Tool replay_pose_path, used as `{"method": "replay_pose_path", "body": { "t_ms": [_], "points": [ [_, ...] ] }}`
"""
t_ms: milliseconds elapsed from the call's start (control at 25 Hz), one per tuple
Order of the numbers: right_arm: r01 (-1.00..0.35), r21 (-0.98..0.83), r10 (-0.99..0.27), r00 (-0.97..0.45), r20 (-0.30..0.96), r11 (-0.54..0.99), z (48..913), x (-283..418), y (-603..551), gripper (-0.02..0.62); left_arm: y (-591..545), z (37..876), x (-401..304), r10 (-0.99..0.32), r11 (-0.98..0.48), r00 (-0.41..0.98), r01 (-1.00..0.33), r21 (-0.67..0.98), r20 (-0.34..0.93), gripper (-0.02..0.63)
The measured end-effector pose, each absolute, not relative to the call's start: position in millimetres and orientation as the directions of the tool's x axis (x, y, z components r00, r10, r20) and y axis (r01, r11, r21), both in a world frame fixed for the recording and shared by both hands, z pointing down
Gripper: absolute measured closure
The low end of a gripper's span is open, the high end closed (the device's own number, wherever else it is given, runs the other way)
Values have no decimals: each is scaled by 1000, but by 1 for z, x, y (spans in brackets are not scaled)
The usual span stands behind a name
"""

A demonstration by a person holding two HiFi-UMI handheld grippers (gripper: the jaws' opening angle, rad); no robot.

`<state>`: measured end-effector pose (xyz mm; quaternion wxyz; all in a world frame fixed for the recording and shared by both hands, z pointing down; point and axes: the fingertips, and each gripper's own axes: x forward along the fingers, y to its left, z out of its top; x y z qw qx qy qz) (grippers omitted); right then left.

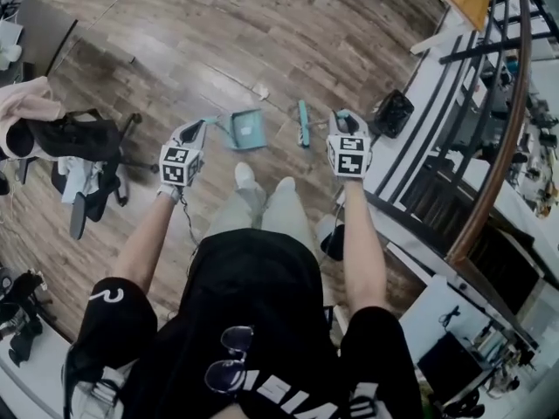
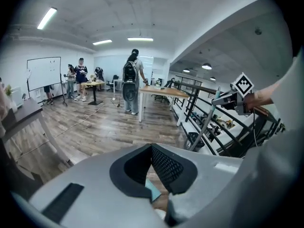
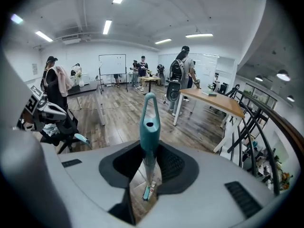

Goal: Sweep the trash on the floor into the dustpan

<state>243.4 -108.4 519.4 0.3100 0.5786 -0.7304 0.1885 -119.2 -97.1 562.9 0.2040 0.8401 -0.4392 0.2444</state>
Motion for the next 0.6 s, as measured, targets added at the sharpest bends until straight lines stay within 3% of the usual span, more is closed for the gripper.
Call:
{"method": "replay_pose_path", "body": {
  "t_ms": [600],
  "points": [
    [-835,130,-675,-330,660,535,626,181,-220,511,-132,669,-146,-677,-413,347,-909,54,649,606]
  ]
}}
